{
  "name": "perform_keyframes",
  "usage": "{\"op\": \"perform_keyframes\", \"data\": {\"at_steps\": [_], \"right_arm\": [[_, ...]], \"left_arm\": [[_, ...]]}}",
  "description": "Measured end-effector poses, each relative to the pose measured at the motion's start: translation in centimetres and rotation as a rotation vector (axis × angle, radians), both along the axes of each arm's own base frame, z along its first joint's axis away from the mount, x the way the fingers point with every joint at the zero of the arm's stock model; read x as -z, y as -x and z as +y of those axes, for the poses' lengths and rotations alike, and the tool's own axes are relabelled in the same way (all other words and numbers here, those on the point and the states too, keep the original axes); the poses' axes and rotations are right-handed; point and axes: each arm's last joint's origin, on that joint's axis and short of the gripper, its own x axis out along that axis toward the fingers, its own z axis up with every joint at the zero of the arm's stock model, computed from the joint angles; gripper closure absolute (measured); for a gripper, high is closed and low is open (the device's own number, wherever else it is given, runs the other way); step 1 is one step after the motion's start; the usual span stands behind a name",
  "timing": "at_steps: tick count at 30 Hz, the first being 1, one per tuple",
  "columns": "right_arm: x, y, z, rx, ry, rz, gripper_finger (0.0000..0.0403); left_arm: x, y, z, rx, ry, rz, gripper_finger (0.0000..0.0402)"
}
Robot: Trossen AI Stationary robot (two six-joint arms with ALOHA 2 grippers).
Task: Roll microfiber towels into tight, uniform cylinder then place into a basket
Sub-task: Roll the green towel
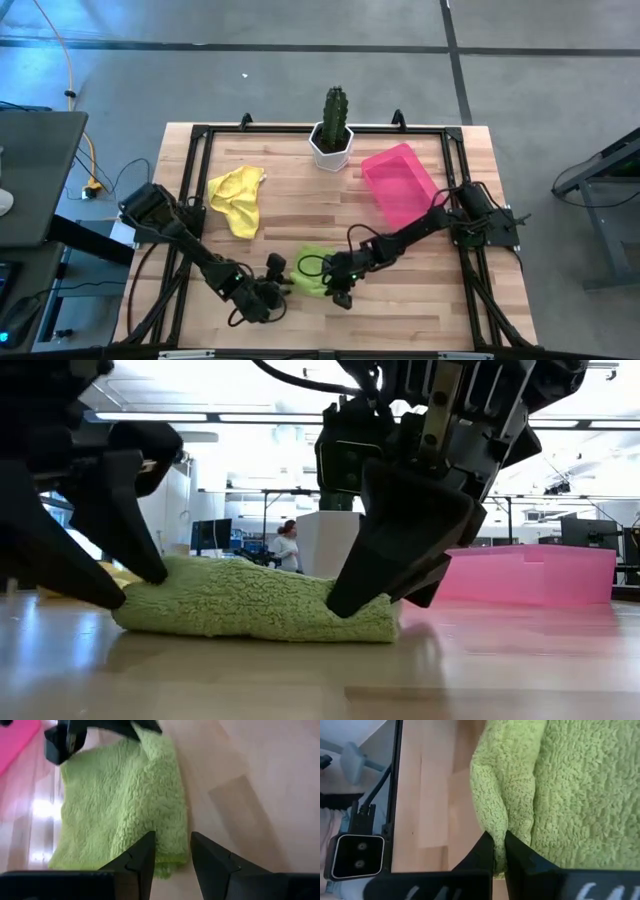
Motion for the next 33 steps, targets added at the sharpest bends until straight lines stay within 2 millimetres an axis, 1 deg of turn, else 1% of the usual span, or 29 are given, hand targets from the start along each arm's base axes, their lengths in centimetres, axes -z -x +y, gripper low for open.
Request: {"op": "perform_keyframes", "data": {"at_steps": [10, 14, 19, 22, 27, 30, 33], "right_arm": [[-0.1, 0.0, 0.0, 0.013, -0.012, 0.009, 0.0402], [-0.1, 0.0, 0.0, 0.014, -0.012, 0.01, 0.0402], [-0.1, 0.0, 0.0, 0.014, -0.012, 0.009, 0.0402], [-0.1, 0.0, 0.0, 0.015, -0.012, 0.007, 0.0402], [-0.1, 0.0, 0.0, 0.01, -0.006, 0.002, 0.0402], [-0.2, 0.0, 0.0, -0.017, 0.018, -0.016, 0.0394], [-0.2, -0.1, 0.0, -0.022, 0.023, -0.027, 0.0368]], "left_arm": [[-0.8, -0.4, -0.7, 0.116, -0.118, -0.009, 0.0286], [-0.8, -0.8, -0.2, 0.097, -0.115, -0.004, 0.0286], [-0.5, -1.4, 1.3, 0.035, -0.045, 0.047, 0.028], [-0.2, -1.8, 2.3, 0.0, 0.047, 0.097, 0.0262], [-0.3, -2.6, 3.6, 0.006, 0.353, 0.215, 0.0238], [-0.3, -2.6, 3.5, -0.009, 0.483, 0.258, 0.0236], [-0.3, -2.5, 3.3, -0.079, 0.602, 0.291, 0.0238]]}}
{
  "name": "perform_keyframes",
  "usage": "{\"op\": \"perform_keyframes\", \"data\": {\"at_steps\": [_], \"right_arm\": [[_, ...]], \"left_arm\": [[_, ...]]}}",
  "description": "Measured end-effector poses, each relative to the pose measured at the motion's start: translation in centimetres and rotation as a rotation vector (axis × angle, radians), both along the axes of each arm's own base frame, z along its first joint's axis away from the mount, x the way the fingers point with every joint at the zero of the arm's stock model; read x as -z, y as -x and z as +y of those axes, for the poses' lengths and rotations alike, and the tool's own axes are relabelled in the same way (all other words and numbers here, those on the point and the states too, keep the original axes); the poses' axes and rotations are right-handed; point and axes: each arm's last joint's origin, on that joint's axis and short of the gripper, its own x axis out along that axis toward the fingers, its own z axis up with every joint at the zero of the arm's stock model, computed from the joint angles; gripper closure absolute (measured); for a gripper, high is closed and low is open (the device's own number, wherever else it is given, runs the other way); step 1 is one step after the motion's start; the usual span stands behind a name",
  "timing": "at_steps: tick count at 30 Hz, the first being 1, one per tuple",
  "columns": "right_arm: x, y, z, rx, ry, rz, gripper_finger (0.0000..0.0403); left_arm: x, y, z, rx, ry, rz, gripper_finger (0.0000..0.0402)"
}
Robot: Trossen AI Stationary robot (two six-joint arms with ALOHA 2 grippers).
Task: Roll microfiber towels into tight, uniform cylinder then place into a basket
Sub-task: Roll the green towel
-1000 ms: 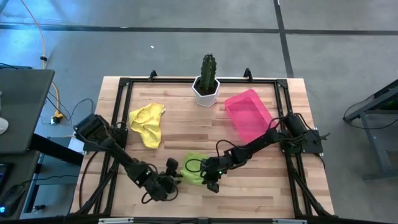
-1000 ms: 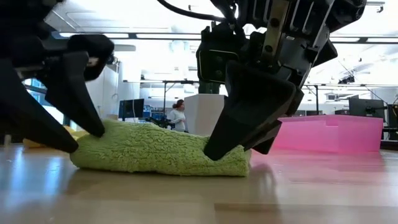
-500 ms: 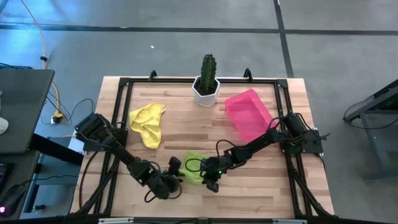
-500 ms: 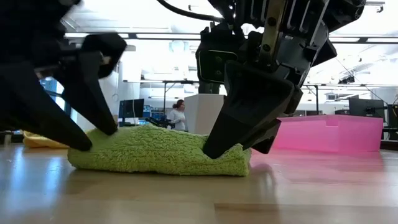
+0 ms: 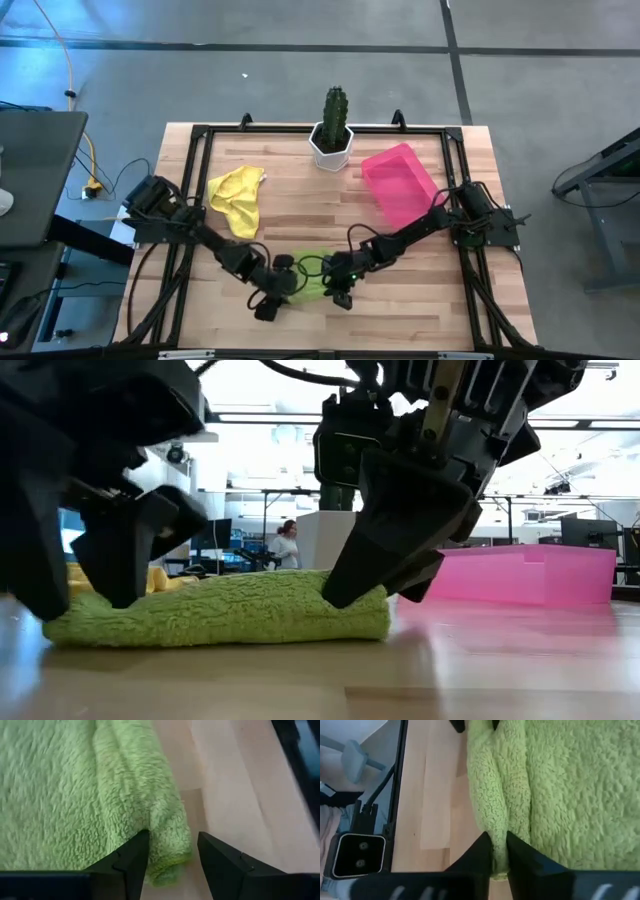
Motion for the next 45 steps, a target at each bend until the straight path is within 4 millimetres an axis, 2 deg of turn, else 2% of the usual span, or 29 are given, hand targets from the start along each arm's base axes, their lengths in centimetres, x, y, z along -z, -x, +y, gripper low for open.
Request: {"op": "perform_keyframes", "data": {"at_steps": [4, 8, 11, 14, 18, 20, 23, 27, 32, 36, 45], "right_arm": [[0.0, 0.0, 0.0, -0.07, 0.047, -0.039, 0.0323], [-0.1, 0.0, -0.1, -0.184, 0.102, -0.099, 0.0294], [-0.4, 0.1, 0.3, -0.265, 0.169, -0.16, 0.029], [-1.6, 0.5, 1.0, -0.331, 0.26, -0.251, 0.0291], [-4.0, 1.5, 2.9, -0.407, 0.44, -0.414, 0.0291], [-4.5, 2.2, 4.1, -0.42, 0.531, -0.463, 0.0291], [-4.2, 3.1, 5.4, -0.384, 0.637, -0.452, 0.0291], [-3.5, 3.5, 6.3, -0.3, 0.649, -0.423, 0.0285], [-1.9, 3.5, 6.8, -0.311, 0.674, -0.403, 0.0252], [-0.6, 3.3, 6.7, -0.387, 0.775, -0.412, 0.0227], [-1.5, 2.9, 7.2, -0.408, 0.855, -0.552, 0.022]], "left_arm": [[0.1, 0.1, -0.1, -0.17, 0.104, 0.057, 0.0245], [0.1, 0.1, -0.1, -0.251, 0.153, 0.083, 0.0254], [0.1, -0.1, 0.3, -0.305, 0.188, 0.104, 0.0262], [0.1, -0.3, 0.8, -0.335, 0.222, 0.128, 0.0268], [0.2, -0.5, 1.4, -0.346, 0.25, 0.148, 0.0271], [0.2, -0.6, 1.7, -0.352, 0.256, 0.152, 0.0271], [0.2, -0.8, 2.0, -0.362, 0.257, 0.151, 0.0271], [0.2, -0.8, 2.1, -0.365, 0.261, 0.151, 0.0271], [0.2, -0.8, 2.1, -0.381, 0.276, 0.153, 0.0271], [0.2, -0.9, 2.1, -0.383, 0.28, 0.149, 0.0271], [0.2, -0.9, 2.2, -0.383, 0.28, 0.146, 0.0271]]}}
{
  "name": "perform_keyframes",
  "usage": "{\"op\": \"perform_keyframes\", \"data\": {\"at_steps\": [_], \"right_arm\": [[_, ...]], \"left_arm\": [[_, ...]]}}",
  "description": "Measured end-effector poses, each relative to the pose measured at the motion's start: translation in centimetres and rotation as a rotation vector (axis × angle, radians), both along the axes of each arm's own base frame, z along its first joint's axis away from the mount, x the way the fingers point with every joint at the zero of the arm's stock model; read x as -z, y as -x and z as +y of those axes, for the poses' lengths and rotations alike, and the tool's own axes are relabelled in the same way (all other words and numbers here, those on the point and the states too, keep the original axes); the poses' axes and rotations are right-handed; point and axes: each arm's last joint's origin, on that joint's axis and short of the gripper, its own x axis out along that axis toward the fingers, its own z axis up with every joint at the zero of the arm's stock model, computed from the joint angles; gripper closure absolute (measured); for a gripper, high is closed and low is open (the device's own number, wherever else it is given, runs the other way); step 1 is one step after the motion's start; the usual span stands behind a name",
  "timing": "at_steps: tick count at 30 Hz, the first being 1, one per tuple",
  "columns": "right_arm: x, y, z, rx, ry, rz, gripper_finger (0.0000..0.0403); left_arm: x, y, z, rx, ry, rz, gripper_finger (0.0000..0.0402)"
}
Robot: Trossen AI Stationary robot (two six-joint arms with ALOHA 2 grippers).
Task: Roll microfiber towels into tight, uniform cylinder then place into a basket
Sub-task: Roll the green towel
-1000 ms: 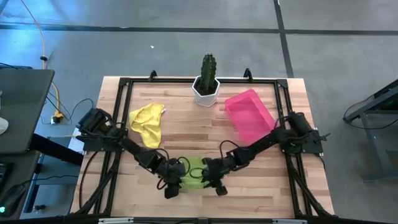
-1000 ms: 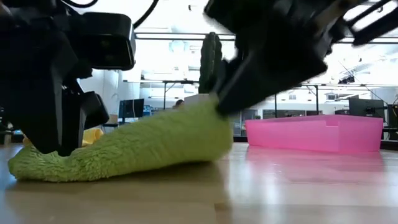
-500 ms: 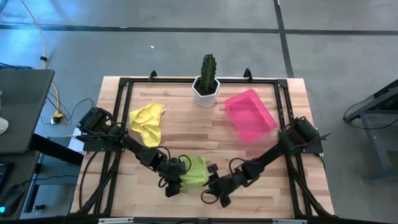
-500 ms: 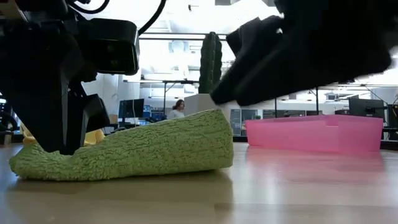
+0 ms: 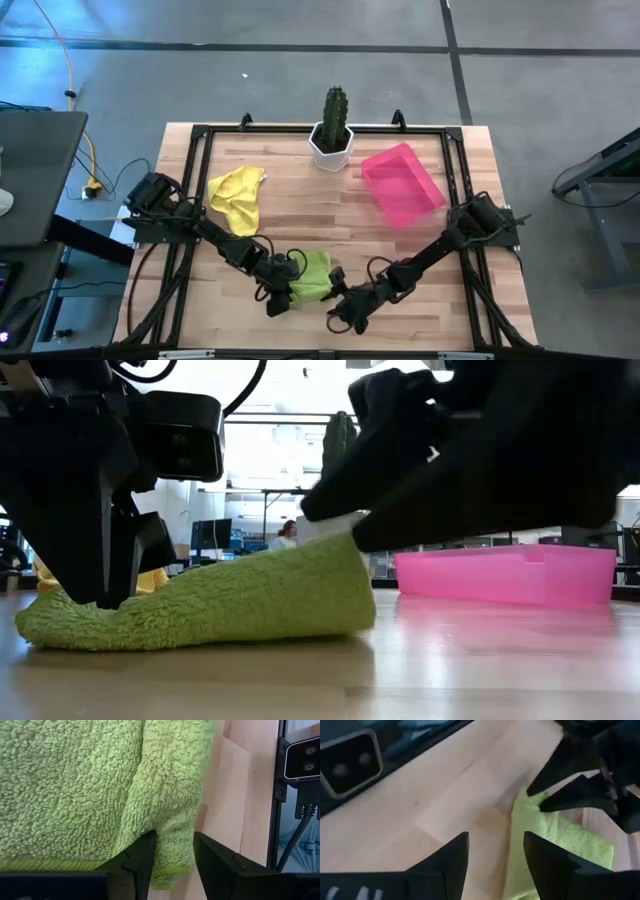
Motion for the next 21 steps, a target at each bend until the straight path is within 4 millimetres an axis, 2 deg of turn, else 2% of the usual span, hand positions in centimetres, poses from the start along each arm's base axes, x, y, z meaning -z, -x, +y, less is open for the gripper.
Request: {"op": "perform_keyframes", "data": {"at_steps": [12, 21], "right_arm": [[0.3, -0.5, -1.2, 0.056, 0.032, 0.023, 0.022], [-0.2, 0.0, 0.0, 0.037, -0.003, -0.023, 0.022]], "left_arm": [[0.0, 0.0, 0.0, 0.005, -0.003, -0.004, 0.0271], [0.0, 0.0, 0.0, 0.011, -0.007, -0.007, 0.0271]]}}
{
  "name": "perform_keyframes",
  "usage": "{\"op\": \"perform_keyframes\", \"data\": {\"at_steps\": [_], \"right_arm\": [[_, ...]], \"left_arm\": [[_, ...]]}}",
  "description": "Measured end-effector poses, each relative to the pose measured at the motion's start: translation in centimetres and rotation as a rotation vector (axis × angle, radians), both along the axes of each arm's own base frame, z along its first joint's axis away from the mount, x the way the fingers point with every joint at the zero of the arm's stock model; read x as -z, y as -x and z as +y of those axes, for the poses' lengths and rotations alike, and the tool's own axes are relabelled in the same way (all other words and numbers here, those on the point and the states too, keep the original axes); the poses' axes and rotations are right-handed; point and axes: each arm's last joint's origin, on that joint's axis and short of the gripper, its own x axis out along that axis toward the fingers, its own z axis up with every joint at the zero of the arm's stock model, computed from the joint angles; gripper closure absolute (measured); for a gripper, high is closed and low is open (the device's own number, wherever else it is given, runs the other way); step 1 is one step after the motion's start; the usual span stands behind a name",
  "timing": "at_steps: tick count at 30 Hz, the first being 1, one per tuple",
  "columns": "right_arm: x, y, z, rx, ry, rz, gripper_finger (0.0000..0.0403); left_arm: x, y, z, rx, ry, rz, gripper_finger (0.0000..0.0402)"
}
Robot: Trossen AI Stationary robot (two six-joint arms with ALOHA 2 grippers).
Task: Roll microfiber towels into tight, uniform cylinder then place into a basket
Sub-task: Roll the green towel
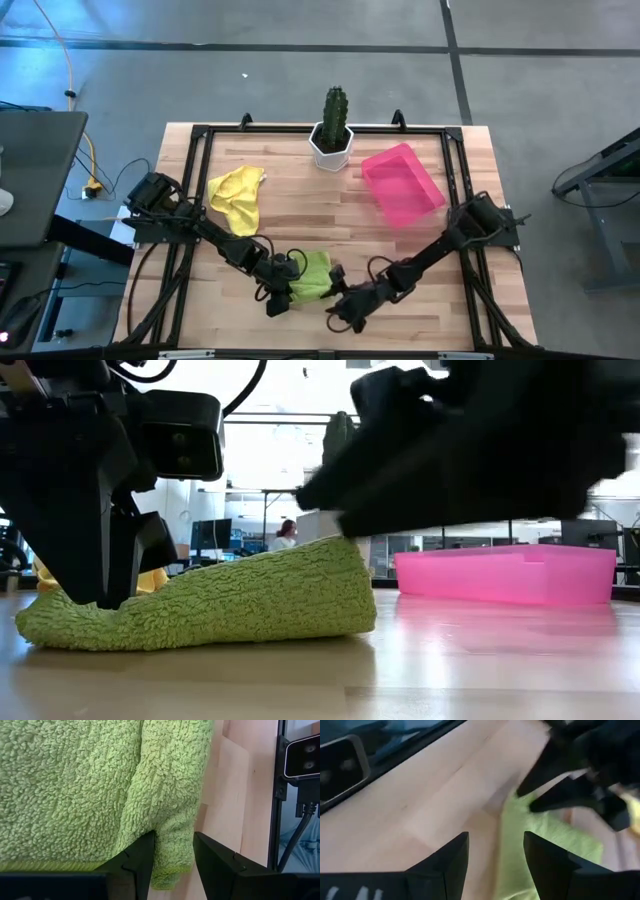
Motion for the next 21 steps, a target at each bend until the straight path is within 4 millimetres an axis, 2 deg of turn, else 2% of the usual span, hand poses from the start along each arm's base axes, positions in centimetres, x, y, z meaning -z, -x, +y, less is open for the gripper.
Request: {"op": "perform_keyframes", "data": {"at_steps": [8, 16, 21], "right_arm": [[1.9, -0.2, -0.9, 0.097, 0.025, 0.071, 0.022], [2.0, -0.5, -1.3, 0.113, 0.029, 0.064, 0.022], [2.4, -0.6, -2.1, 0.153, 0.027, 0.118, 0.022]], "left_arm": [[0.0, 0.0, 0.0, -0.001, -0.002, -0.002, 0.0271], [0.0, 0.0, 0.0, -0.001, -0.002, -0.003, 0.0271], [0.0, 0.0, 0.0, -0.001, -0.001, -0.004, 0.0271]]}}
